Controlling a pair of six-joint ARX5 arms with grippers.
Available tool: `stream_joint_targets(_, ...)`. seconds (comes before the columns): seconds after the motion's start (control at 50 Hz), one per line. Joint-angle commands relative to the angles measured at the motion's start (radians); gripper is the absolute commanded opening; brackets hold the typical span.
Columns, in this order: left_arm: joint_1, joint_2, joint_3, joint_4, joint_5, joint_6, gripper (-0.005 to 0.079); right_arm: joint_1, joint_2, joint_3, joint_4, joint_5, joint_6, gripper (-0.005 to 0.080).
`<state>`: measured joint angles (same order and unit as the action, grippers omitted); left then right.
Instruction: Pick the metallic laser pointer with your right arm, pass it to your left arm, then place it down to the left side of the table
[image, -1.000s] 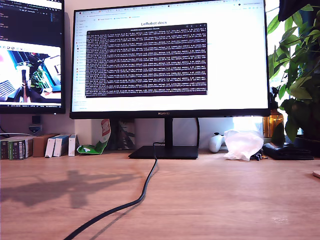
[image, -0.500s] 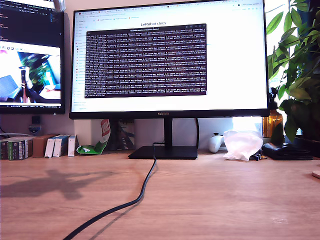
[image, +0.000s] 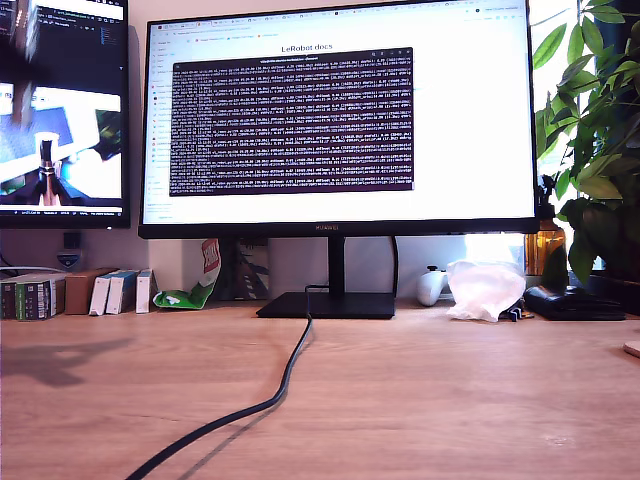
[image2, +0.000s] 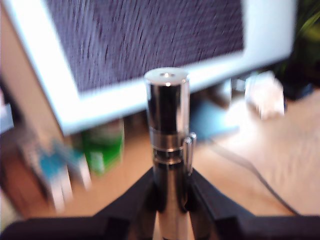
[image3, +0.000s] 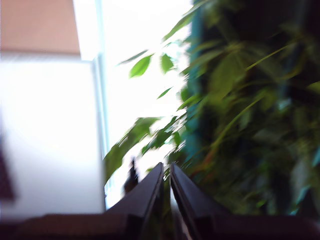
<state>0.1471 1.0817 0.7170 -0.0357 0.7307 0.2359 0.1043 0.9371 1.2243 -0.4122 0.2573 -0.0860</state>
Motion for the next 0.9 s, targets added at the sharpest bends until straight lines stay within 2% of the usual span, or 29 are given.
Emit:
stream_joint_targets(0.0,0.016,0.024,0.046,-0.095,0.002,0.008,-0.0021,0.027,-0.050,-0.048,0.007,-0.014,-0.029,0.0035)
stream_joint_targets(0.2,0.037,0.124,0.180,-0.415,-0.041,0.021,-0.0021,0.078,-0.187,-0.115,0.008,-0.033,-0.099,0.0035)
stream_joint_targets(0.42,0.035,0.316,0.280,-0.625,-0.077,0.058,-0.0021,0.104,-0.309,-0.118,0.011,-0.066,-0.165,0.0035)
stream_joint_targets(0.66,0.027,0.489,0.313,-0.717,-0.141,0.079,-0.0021,0.104,-0.424,-0.140,-0.006,-0.036,-0.176,0.0035)
stream_joint_targets(0.88,0.020,0.607,0.321,-0.756,-0.193,0.079,-0.0021,0.104,-0.446,-0.191,-0.035,-0.038,-0.176,0.0035)
